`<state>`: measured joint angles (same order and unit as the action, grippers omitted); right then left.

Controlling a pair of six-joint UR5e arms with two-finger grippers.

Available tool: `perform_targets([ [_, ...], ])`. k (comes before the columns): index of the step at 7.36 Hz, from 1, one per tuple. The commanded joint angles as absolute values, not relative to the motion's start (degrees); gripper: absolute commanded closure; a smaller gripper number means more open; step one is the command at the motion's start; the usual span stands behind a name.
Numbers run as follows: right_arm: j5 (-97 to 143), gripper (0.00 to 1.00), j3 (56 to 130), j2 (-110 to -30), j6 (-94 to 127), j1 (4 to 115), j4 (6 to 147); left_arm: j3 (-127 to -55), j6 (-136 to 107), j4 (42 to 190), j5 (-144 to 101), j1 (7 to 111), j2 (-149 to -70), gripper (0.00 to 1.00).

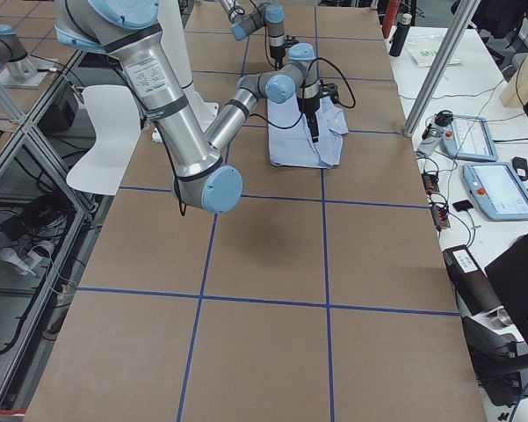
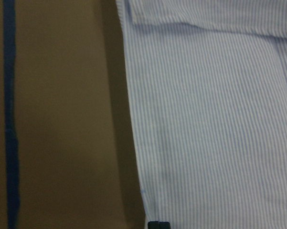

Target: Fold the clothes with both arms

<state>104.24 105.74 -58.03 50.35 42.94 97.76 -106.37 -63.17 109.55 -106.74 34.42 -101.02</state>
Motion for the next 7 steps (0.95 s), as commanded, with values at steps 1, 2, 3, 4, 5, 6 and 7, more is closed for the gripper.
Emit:
perform_targets([
  [1,104.33,0.0,105.82,-57.92,51.15,42.8,97.73,-106.79,-61.0,108.02,-106.96,35.86,-101.33,0.45],
  [2,104.33,0.0,105.82,-57.83,51.15,42.8,97.73,-106.79,-61.69,108.02,-106.96,35.34,-101.51,0.27],
  [3,104.33,0.0,105.82,-57.92,51.15,42.72,97.73,-107.05,-63.35,108.02,-107.05,34.9,-101.86,0.23],
  [4,104.33,0.0,105.82,-58.01,51.15,42.71,97.73,-106.96,-65.11,108.02,-107.05,33.41,-102.65,0.23],
  [5,104.33,0.0,105.73,-58.18,51.15,42.71,97.73,-106.96,-65.3,106.97,-107.05,32.53,-103.27,0.23],
  [6,104.33,0.0,105.82,-58.18,51.15,42.54,97.73,-106.79,-66.43,106.01,-106.88,31.13,-104.05,0.24],
  [7,104.33,0.0,105.91,-58.1,51.59,42.45,97.73,-106.7,-66.62,105.91,-106.79,30.5,-103.98,0.29],
])
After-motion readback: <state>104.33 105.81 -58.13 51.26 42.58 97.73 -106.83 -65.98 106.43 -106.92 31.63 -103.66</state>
